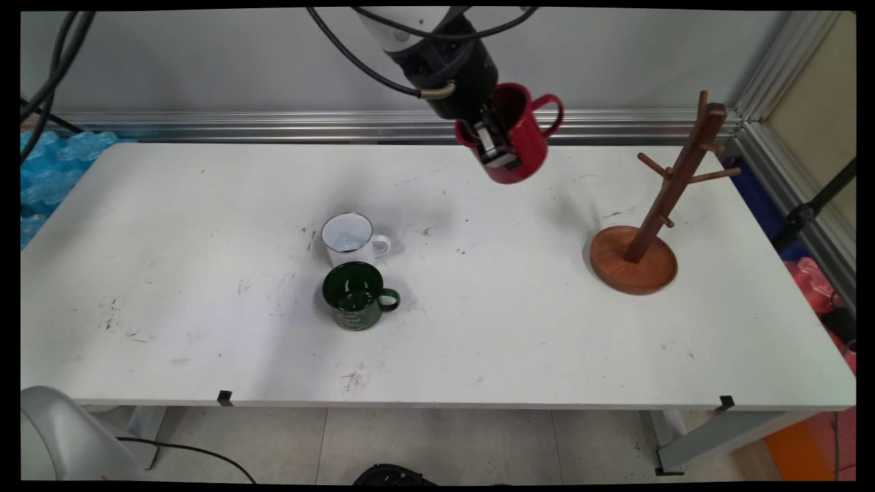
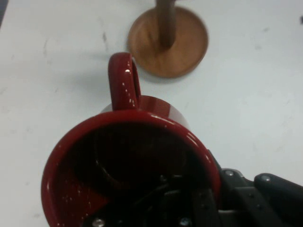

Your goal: Place the picked object on the table

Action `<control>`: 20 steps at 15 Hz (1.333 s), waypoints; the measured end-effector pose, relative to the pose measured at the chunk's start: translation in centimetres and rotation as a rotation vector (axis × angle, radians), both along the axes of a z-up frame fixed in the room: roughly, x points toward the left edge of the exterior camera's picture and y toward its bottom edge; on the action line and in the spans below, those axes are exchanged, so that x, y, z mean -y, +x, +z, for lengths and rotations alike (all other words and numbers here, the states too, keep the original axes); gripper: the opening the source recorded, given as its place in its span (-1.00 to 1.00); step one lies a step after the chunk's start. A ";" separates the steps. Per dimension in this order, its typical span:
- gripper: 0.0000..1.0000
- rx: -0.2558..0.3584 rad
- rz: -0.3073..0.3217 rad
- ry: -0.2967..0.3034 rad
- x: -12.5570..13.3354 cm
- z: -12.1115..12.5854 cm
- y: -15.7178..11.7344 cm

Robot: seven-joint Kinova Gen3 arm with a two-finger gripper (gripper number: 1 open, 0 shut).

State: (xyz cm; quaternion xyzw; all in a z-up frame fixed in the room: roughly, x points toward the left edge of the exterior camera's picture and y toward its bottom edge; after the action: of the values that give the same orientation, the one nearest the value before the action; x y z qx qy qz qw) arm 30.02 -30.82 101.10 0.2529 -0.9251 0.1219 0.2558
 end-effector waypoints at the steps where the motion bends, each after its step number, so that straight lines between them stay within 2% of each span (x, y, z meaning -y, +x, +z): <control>1: -1.00 0.024 0.005 0.000 0.2 -0.1 0.3; 5: -1.00 0.119 0.017 -0.007 1.3 -0.6 1.2; 12: -1.00 0.239 0.018 -0.013 3.3 -2.2 2.1; 20: -1.00 0.354 -0.008 0.015 6.1 -6.1 3.6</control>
State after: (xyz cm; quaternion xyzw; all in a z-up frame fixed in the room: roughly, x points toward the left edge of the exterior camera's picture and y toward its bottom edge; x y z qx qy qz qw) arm 33.58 -36.89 95.00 0.2258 -0.9575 0.1569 0.0875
